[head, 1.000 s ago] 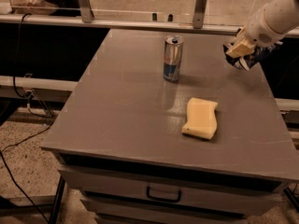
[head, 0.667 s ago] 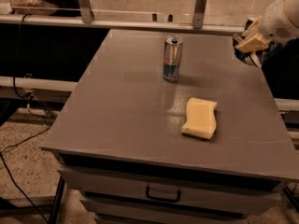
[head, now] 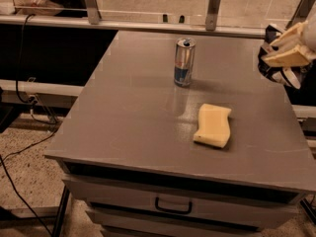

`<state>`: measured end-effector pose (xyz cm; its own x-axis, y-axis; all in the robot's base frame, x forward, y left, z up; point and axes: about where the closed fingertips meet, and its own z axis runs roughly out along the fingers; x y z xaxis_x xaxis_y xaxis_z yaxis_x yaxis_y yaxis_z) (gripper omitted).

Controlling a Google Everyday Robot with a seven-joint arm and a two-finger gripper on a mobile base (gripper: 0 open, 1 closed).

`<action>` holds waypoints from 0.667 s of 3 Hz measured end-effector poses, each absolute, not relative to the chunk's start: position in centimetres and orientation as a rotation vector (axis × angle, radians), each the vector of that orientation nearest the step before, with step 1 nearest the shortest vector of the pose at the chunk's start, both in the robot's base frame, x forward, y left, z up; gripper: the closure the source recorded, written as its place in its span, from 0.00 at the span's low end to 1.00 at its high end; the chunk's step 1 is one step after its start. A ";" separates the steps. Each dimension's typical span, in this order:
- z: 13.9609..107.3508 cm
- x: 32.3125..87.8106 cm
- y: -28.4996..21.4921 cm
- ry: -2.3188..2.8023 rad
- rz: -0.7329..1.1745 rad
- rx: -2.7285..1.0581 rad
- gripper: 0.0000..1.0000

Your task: Move blue chip bag near sponge

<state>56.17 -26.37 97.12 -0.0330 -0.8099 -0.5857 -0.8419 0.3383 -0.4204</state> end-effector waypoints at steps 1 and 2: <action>96.7 51.4 -24.5 1.717 0.239 -1.499 1.00; 97.3 48.6 -22.0 1.599 0.318 -1.559 0.81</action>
Offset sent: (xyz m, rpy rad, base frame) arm -0.1127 0.0689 0.0089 0.2115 -0.0248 0.3814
